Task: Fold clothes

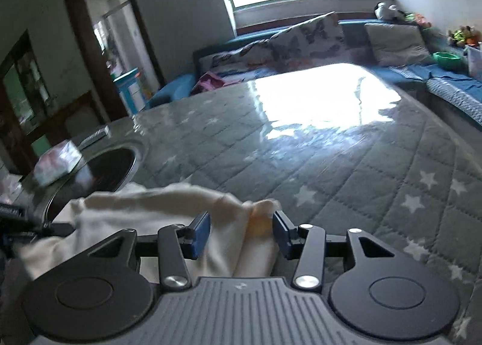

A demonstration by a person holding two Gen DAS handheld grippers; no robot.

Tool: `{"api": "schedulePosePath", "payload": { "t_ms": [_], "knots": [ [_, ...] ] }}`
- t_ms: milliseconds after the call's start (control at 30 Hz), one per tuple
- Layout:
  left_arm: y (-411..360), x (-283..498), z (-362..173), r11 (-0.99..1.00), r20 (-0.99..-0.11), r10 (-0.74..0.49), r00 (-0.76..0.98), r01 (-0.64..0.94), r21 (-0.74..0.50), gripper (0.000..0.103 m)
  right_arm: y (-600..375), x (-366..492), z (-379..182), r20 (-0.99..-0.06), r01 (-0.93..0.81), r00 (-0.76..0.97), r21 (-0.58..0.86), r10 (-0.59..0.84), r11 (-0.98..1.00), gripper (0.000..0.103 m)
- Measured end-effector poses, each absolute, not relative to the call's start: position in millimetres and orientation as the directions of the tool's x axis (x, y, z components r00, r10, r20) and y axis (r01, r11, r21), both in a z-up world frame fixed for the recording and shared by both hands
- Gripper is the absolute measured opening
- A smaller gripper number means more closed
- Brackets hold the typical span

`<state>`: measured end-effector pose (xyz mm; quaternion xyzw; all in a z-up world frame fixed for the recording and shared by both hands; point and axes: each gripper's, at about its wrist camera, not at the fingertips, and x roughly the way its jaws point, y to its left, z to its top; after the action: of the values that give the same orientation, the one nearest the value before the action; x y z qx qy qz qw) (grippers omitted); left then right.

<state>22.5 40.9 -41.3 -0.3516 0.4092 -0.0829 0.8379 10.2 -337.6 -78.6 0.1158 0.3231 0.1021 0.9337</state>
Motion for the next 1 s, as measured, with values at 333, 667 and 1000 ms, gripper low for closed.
{"api": "schedulePosePath", "payload": {
  "t_ms": [333, 667, 1000],
  "knots": [
    [32, 24, -37, 0.789, -0.638, -0.394, 0.662, -0.113, -0.604, 0.015, -330, 7, -82, -0.581, -0.163, 0.742, 0.328, 0.335, 0.93, 0.016],
    [8, 28, 2, 0.825, -0.588, -0.421, 0.691, 0.023, -0.564, 0.013, -337, -14, -48, -0.499, -0.181, 0.802, 0.32, 0.328, 0.93, 0.011],
    [-61, 55, 24, 0.837, -0.563, -0.482, 0.671, 0.163, -0.523, 0.013, -374, -24, -10, -0.452, -0.112, 0.869, 0.218, 0.202, 0.97, 0.011]
  ]
}}
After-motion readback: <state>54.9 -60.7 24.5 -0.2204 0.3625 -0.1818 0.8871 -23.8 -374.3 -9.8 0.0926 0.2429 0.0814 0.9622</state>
